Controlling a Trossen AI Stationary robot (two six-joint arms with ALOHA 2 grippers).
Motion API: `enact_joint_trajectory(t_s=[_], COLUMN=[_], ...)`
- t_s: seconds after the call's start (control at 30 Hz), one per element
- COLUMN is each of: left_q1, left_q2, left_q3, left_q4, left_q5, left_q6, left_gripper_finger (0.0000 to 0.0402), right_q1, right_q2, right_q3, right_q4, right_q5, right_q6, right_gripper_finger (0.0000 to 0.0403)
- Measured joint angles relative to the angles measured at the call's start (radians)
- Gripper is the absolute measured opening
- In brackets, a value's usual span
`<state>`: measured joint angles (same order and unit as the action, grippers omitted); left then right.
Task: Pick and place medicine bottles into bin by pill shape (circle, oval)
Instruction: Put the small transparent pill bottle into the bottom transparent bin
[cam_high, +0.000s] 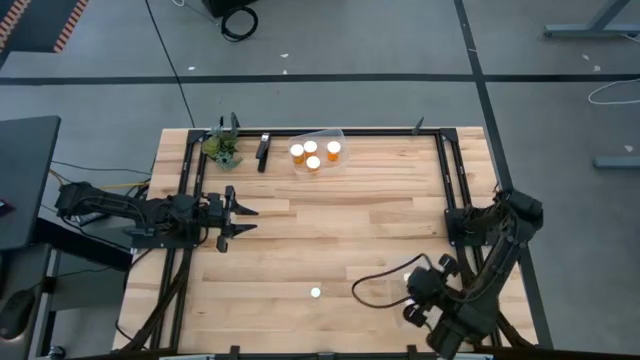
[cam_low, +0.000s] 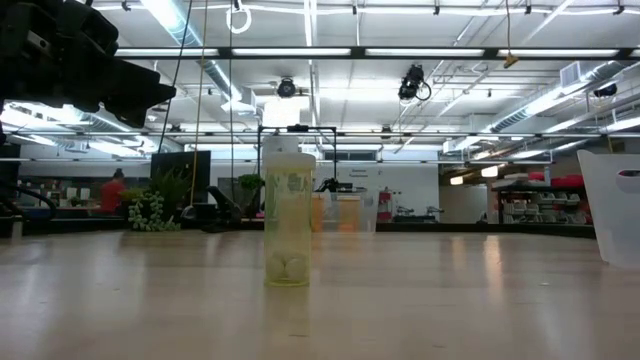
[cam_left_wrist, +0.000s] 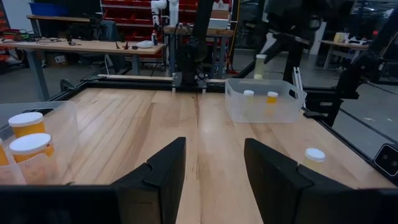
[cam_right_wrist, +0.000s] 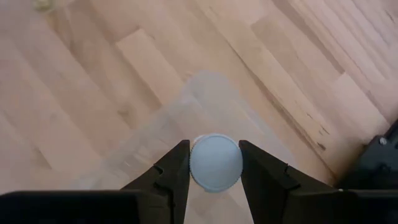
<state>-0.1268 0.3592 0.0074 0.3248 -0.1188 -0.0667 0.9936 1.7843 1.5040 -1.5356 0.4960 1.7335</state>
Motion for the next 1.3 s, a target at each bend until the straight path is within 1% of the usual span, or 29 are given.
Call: enact_joint_trajectory(t_s=[0.17,0.4,0.57,0.9,1.07,1.3], left_q1=[0.0,0.0,0.0,0.0,0.0,0.0], left_q2=[0.0,0.0,0.0,0.0,0.0,0.0], left_q3=[0.0,0.0,0.0,0.0,0.0,0.0], left_q4=[0.0,0.0,0.0,0.0,0.0,0.0], left_q5=[0.0,0.0,0.0,0.0,0.0,0.0], left_q6=[0.0,0.0,0.0,0.0,0.0,0.0], left_gripper_finger=[0.0172,0.0172,0.0172,0.0172,0.0172,0.0172], right_q1=[0.005,0.005,0.005,0.004,0.005,0.008], right_q2=[-0.085,-0.146,-0.146,-0.146,-0.146,-0.146], right_q3=[-0.129,-0.23,-0.238,-0.238,-0.238,-0.246], right_q4=[0.083,0.171,0.174,0.177,0.173,0.203], right_q5=[0.0,-0.017,-0.06,-0.076,-0.132,-0.138], right_q6=[0.032,0.044,0.053,0.058,0.066,0.096], right_gripper_finger=[0.0137,0.0137,0.0137,0.0138,0.0138,0.0138])
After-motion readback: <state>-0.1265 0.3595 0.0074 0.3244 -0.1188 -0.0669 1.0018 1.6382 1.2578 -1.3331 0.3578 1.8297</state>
